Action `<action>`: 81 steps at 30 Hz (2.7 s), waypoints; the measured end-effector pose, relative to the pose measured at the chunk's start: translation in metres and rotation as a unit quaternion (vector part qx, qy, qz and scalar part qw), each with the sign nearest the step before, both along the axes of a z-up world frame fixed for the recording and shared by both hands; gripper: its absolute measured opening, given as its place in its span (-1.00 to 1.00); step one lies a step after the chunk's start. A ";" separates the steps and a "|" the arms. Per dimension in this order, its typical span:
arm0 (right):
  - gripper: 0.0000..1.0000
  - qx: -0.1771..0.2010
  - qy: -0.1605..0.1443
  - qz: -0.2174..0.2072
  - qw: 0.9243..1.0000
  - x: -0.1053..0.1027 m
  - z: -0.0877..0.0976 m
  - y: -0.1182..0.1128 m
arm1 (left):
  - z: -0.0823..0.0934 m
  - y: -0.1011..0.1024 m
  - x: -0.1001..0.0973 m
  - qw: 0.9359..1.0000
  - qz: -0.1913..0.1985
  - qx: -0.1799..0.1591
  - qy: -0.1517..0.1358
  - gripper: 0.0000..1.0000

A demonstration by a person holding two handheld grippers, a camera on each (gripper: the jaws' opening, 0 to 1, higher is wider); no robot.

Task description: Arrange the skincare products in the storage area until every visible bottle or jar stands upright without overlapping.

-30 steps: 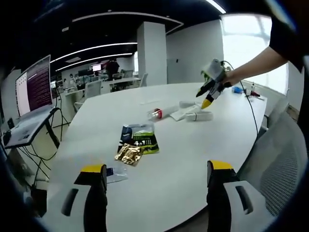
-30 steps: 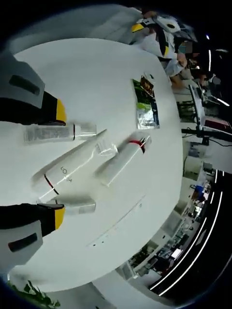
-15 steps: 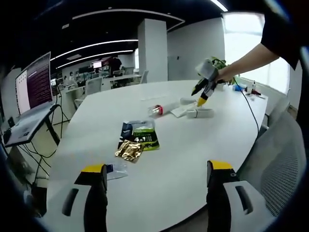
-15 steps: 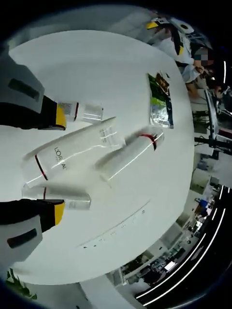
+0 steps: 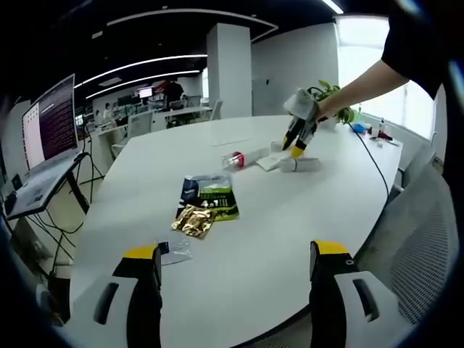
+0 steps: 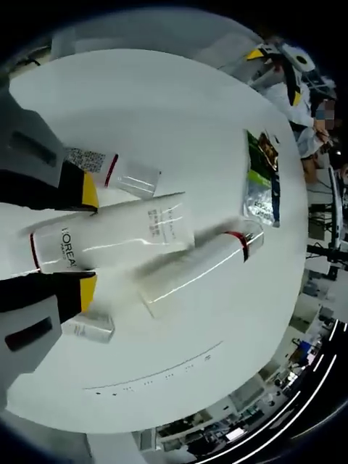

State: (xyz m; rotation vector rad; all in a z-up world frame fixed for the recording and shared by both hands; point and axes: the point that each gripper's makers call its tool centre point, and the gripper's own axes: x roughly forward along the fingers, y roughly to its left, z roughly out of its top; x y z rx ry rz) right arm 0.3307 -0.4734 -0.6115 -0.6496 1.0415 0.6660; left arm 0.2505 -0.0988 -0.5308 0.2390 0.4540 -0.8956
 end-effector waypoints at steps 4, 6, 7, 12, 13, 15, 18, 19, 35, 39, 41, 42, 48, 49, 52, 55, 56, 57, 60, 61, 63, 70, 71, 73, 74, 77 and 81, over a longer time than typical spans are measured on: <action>-0.42 0.004 0.008 0.008 1.000 0.006 -0.002 0.006 | 0.000 0.000 0.000 1.000 0.000 0.002 0.000 0.55; -0.40 0.002 0.011 0.018 1.000 0.008 -0.004 0.009 | 0.000 0.000 0.000 1.000 0.001 0.003 0.001 0.55; -0.40 0.001 0.014 0.025 1.000 0.009 -0.006 0.011 | 0.000 0.000 0.000 1.000 0.001 0.003 0.001 0.55; -0.45 -0.001 0.030 0.041 0.999 0.008 -0.008 0.013 | 0.000 0.001 0.001 1.000 0.004 0.003 0.000 0.54; -0.45 0.001 0.031 0.042 0.999 0.008 -0.008 0.012 | 0.000 0.001 0.001 1.000 0.004 0.003 0.000 0.54; -0.35 0.011 0.041 0.046 0.998 0.006 -0.010 0.015 | -0.001 0.002 0.001 1.000 0.004 0.002 0.001 0.54; -0.28 0.021 0.044 0.055 0.997 0.001 -0.010 0.016 | -0.001 0.001 0.001 1.000 0.002 0.003 0.001 0.53; -0.28 0.023 0.042 0.063 0.997 0.001 -0.010 0.016 | -0.002 0.001 0.000 1.000 0.001 0.004 0.003 0.53; -0.56 0.002 0.006 0.018 1.000 0.010 -0.008 0.010 | -0.003 0.004 0.003 1.000 0.002 0.012 -0.005 0.48; -0.57 0.017 -0.024 0.007 1.000 0.015 0.008 0.015 | -0.001 0.004 0.004 1.000 0.004 0.011 -0.010 0.48; -0.57 0.022 -0.038 0.001 0.999 0.017 0.022 0.016 | -0.001 0.004 0.003 1.000 0.001 0.011 -0.013 0.48; -0.58 0.019 -0.050 0.004 0.999 0.016 0.025 0.014 | 0.000 0.003 0.003 1.000 -0.001 0.012 -0.016 0.48; -0.58 0.013 -0.117 0.016 0.993 0.011 0.070 0.029 | 0.004 0.001 0.003 1.000 -0.004 0.009 -0.025 0.48; -0.58 0.020 -0.134 0.017 0.991 0.012 0.079 0.033 | 0.006 0.000 0.003 0.999 -0.006 0.012 -0.033 0.48; -0.58 0.026 -0.171 0.024 0.985 0.008 0.100 0.041 | 0.009 -0.001 0.003 0.999 -0.011 0.017 -0.045 0.51; -0.58 0.041 -0.201 0.011 0.979 -0.004 0.123 0.056 | 0.015 -0.003 0.004 0.998 -0.016 0.011 -0.055 0.54; -0.58 0.049 -0.212 0.007 0.976 -0.006 0.128 0.059 | 0.018 -0.003 0.005 0.998 -0.013 0.006 -0.056 0.54; -0.58 0.058 -0.222 0.004 0.973 -0.010 0.133 0.065 | 0.020 -0.002 0.005 0.998 -0.011 0.006 -0.055 0.53; -0.58 0.088 -0.249 -0.007 0.964 -0.033 0.153 0.092 | 0.035 -0.005 0.003 0.999 -0.011 -0.020 -0.037 0.53; -0.58 0.095 -0.258 -0.010 0.961 -0.038 0.157 0.099 | 0.036 -0.006 0.003 0.999 -0.017 -0.032 -0.036 0.53; -0.58 0.118 -0.276 -0.023 0.954 -0.052 0.166 0.118 | 0.055 -0.011 0.000 0.997 -0.015 -0.069 -0.025 0.53; -0.58 0.165 -0.319 -0.044 0.932 -0.084 0.190 0.176 | 0.128 -0.034 -0.011 0.979 -0.019 -0.201 0.005 0.52; -0.58 0.170 -0.324 -0.047 0.930 -0.087 0.193 0.182 | 0.135 -0.038 -0.014 0.977 -0.021 -0.213 0.008 0.52; -0.58 0.181 -0.336 -0.055 0.923 -0.094 0.203 0.197 | 0.147 -0.046 -0.021 0.970 -0.029 -0.241 0.031 0.49; -0.58 0.189 -0.345 -0.061 0.917 -0.099 0.209 0.208 | 0.156 -0.050 -0.024 0.963 -0.029 -0.264 0.046 0.46; -0.58 0.215 -0.361 -0.058 0.906 -0.117 0.222 0.239 | 0.176 -0.056 -0.030 0.947 -0.027 -0.314 0.065 0.43; -0.58 0.218 -0.368 -0.053 0.902 -0.134 0.224 0.265 | 0.185 -0.059 -0.036 0.951 -0.038 -0.302 0.051 0.34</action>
